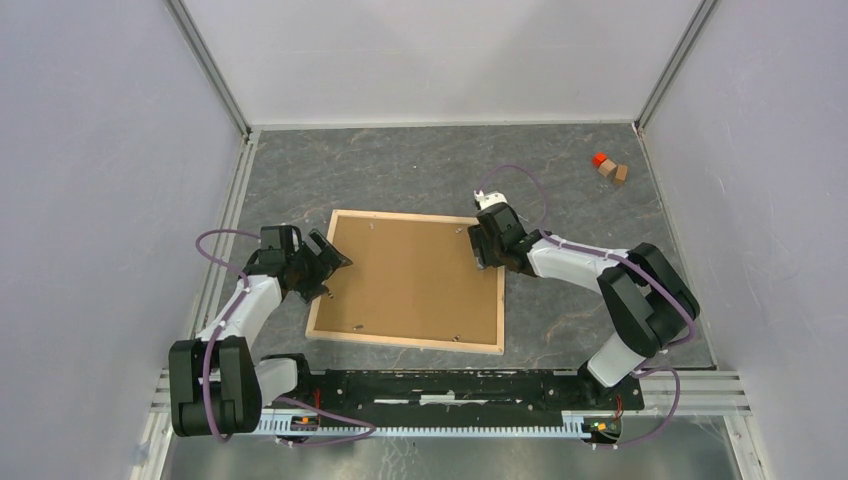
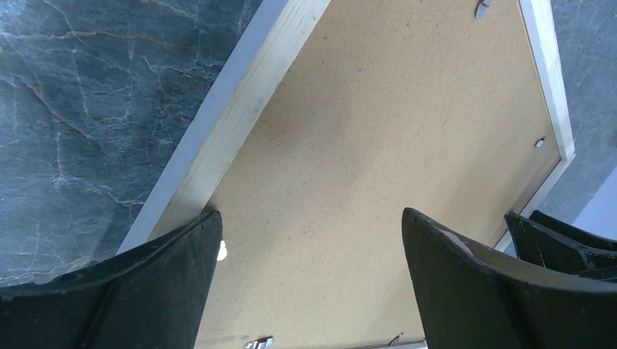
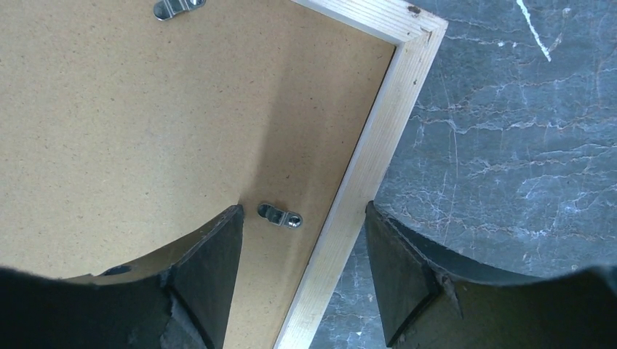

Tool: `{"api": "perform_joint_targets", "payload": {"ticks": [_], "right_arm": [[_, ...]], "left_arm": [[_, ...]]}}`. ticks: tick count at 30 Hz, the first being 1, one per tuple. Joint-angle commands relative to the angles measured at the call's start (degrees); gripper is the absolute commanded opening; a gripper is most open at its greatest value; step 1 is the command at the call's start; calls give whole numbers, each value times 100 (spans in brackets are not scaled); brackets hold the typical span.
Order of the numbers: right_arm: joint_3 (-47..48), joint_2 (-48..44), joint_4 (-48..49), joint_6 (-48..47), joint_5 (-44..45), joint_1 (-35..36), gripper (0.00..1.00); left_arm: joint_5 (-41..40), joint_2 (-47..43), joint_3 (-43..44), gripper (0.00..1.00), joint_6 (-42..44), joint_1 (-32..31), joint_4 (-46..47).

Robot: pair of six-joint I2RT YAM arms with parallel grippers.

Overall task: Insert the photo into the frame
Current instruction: Install the photo frame at the center of the board.

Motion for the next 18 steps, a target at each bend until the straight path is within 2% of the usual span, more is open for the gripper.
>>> {"api": "perform_joint_targets", "payload": {"ticks": [1,8,18], "right_arm": [[-47,-146,265,-180,47,-13,66],[-241,-183,510,-209,60,-60,53],[-253,26,563,-243,-68,-59,55]], "left_arm": [[-22,54,-106,100,-107,30,-90],[-8,65,-124,100,-121,101,-62],[24,62,-154,100,-134,127,-27]]}}
